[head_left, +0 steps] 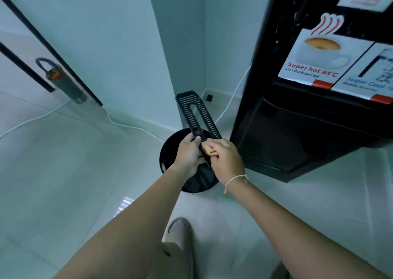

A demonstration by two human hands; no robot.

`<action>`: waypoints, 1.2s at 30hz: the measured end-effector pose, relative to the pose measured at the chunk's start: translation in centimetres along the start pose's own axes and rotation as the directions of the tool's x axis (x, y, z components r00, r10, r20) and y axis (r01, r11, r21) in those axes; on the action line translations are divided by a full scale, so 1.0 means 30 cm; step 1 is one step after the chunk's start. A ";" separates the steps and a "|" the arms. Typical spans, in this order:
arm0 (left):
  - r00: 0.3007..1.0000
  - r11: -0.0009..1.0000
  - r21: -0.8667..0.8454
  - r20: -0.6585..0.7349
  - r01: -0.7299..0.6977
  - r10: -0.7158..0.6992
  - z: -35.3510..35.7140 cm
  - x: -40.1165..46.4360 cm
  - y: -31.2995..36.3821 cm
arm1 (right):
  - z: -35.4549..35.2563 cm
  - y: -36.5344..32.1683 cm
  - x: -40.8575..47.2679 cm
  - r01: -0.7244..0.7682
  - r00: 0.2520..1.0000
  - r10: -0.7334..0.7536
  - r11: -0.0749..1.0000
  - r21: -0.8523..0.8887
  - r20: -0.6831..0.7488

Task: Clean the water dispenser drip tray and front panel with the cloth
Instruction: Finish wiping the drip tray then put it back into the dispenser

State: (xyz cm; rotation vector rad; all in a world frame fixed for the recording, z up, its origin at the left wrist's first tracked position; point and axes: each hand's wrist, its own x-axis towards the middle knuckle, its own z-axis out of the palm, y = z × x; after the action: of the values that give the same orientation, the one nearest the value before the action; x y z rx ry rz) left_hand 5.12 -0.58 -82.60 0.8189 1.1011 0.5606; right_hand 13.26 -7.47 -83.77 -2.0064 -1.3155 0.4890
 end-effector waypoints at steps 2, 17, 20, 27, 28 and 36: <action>1.000 0.999 0.033 0.008 -0.015 0.015 -0.007 -0.032 0.006 | -0.019 -0.007 0.020 -0.061 0.998 0.061 0.997 -0.040 -0.003; 0.998 0.999 0.029 -0.042 -0.045 0.046 -0.036 -0.101 0.033 | -0.061 0.005 -0.003 -0.192 0.977 0.199 0.978 0.078 -0.081; 0.999 0.995 0.091 -0.022 -0.043 0.045 -0.066 -0.107 0.039 | -0.114 0.040 0.028 -0.348 0.927 0.364 0.925 0.154 -0.093; 0.987 0.924 0.375 0.161 -0.074 0.014 -0.069 -0.119 0.035 | -0.073 -0.055 0.013 -0.054 0.992 0.071 0.986 0.161 -0.103; 0.980 0.913 0.401 0.199 -0.071 -0.011 -0.080 -0.129 0.039 | -0.082 -0.056 0.038 -0.077 0.988 0.096 0.985 0.157 -0.119; 0.976 0.919 0.391 0.217 -0.053 -0.036 -0.118 -0.150 0.062 | -0.132 -0.099 0.186 -0.078 0.996 0.082 0.992 0.094 -0.035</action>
State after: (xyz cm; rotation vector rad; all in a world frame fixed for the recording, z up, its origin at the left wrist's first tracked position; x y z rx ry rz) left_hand 0.18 -1.82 -79.40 1.2086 1.0175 0.2445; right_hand 16.18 -2.97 -78.59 -1.9874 -1.1714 0.5357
